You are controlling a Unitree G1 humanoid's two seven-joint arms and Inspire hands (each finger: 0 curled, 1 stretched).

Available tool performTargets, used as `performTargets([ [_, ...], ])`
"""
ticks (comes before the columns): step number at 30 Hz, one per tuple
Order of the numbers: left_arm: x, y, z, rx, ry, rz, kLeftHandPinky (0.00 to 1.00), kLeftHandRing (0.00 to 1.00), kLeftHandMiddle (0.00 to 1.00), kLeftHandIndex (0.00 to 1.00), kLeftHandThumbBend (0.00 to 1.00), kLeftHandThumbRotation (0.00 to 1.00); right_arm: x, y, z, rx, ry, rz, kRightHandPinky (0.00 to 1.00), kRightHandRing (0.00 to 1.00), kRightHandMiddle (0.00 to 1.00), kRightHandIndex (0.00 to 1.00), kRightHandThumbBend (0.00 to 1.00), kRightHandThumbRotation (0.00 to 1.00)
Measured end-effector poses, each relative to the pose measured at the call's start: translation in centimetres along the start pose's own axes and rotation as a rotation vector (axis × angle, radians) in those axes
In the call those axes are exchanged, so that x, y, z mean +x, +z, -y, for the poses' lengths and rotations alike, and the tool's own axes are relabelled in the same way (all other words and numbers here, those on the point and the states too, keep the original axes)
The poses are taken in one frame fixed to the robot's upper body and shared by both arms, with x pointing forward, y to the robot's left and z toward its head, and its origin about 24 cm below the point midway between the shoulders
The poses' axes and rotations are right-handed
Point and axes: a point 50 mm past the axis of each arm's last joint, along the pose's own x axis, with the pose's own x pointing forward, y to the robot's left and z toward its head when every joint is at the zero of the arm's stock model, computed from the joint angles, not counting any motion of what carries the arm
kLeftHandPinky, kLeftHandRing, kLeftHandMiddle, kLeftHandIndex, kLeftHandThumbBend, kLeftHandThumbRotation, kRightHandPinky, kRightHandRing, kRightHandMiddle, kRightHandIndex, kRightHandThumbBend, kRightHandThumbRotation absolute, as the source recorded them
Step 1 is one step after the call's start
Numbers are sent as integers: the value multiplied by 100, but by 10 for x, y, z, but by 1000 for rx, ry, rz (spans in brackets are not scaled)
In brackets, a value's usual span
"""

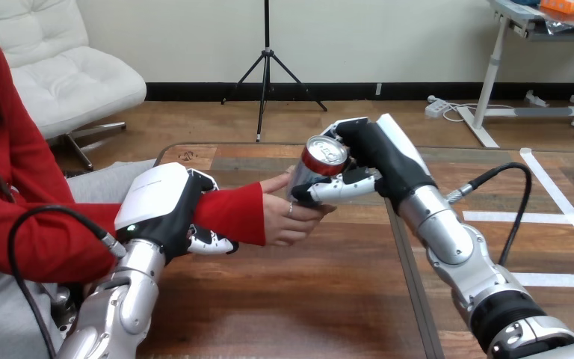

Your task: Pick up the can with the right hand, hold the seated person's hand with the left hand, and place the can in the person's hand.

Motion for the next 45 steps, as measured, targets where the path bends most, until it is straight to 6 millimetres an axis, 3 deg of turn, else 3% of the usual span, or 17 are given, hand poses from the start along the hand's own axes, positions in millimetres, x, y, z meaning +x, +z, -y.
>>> performTargets([
  [45,1,4,3,-12,-19,-1,17,24,33,37,63,0,1,1,-5,-8,29,4,31,36,40,44,76,0],
])
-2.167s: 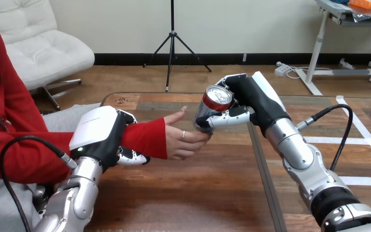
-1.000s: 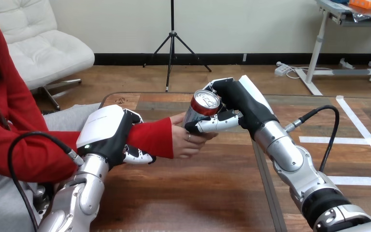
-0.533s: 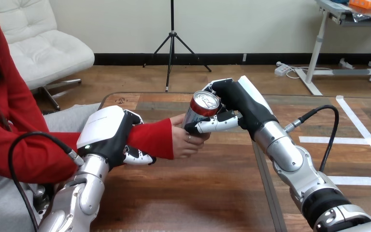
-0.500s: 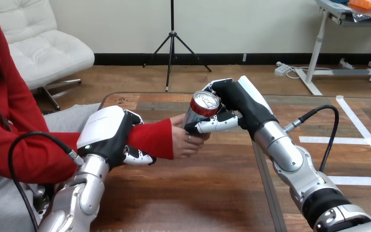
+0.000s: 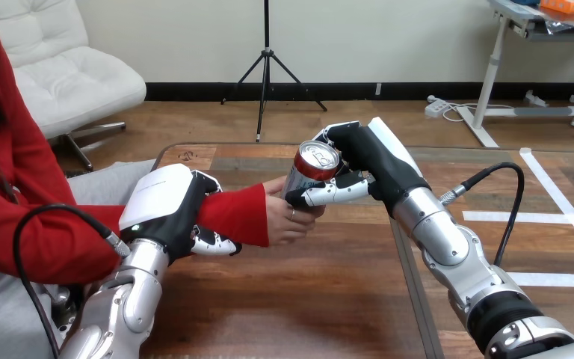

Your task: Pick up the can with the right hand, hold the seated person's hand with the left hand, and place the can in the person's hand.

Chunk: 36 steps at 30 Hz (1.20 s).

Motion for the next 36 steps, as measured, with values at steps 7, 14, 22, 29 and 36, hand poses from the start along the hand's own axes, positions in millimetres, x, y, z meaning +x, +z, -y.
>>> performTargets([
  [7,0,0,0,0,0,0,16,23,33,37,63,0,0,0,0,0,0,0,30,35,40,44,75,0],
  [14,0,0,0,0,0,0,16,23,33,37,63,0,0,0,0,0,0,0,29,34,40,44,74,0],
  [22,0,0,0,0,-1,0,16,23,33,37,63,0,0,0,0,0,0,0,30,37,41,45,76,0],
  [29,0,0,0,0,-5,0,17,25,34,37,64,0,0,0,0,1,5,0,34,41,46,48,79,4],
  [36,0,0,0,-1,-17,0,27,36,44,47,74,21,0,-1,0,2,20,-2,40,49,56,60,81,17],
])
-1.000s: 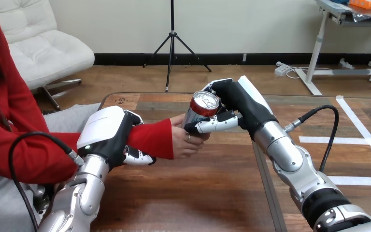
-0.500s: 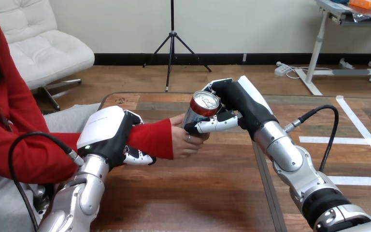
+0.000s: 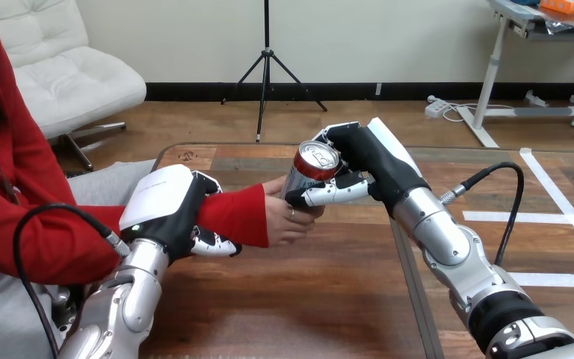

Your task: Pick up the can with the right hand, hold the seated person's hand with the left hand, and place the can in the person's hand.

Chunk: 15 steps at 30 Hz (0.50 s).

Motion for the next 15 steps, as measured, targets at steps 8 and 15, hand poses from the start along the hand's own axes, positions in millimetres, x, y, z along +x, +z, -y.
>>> performTargets([
  [8,0,-1,-1,-11,-27,8,41,51,59,63,93,54,-1,-2,0,6,42,-11,55,66,70,73,90,40],
  [15,1,2,-3,-36,-42,42,47,60,66,70,99,66,-1,-2,-1,21,79,-17,65,75,78,80,97,65],
])
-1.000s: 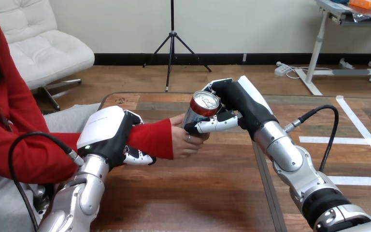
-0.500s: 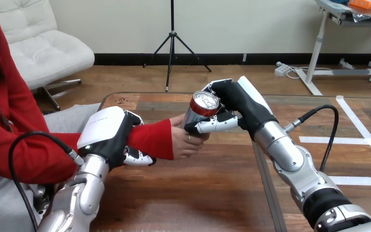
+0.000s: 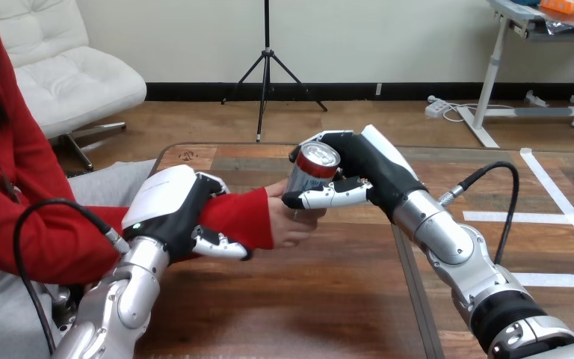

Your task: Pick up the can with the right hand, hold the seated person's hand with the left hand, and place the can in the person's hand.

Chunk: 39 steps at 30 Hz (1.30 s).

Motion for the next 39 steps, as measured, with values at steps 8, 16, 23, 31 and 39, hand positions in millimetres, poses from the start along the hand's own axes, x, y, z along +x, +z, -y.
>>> performTargets([
  [8,1,4,-3,-25,-3,43,54,69,73,75,100,69,-1,0,2,7,8,2,69,79,83,85,100,90],
  [16,3,9,-7,-50,5,90,64,77,79,79,100,71,-1,2,7,13,5,15,69,81,85,87,100,99],
  [23,4,13,-12,-73,22,132,76,84,85,83,100,76,-1,8,13,45,-11,52,70,83,87,88,100,100],
  [31,5,19,-19,-79,47,183,81,90,89,87,100,82,-4,17,21,63,-33,129,72,84,89,89,100,100],
  [39,4,25,-26,-107,76,244,76,94,92,90,100,86,-10,22,26,86,-61,199,73,83,89,90,100,100],
])
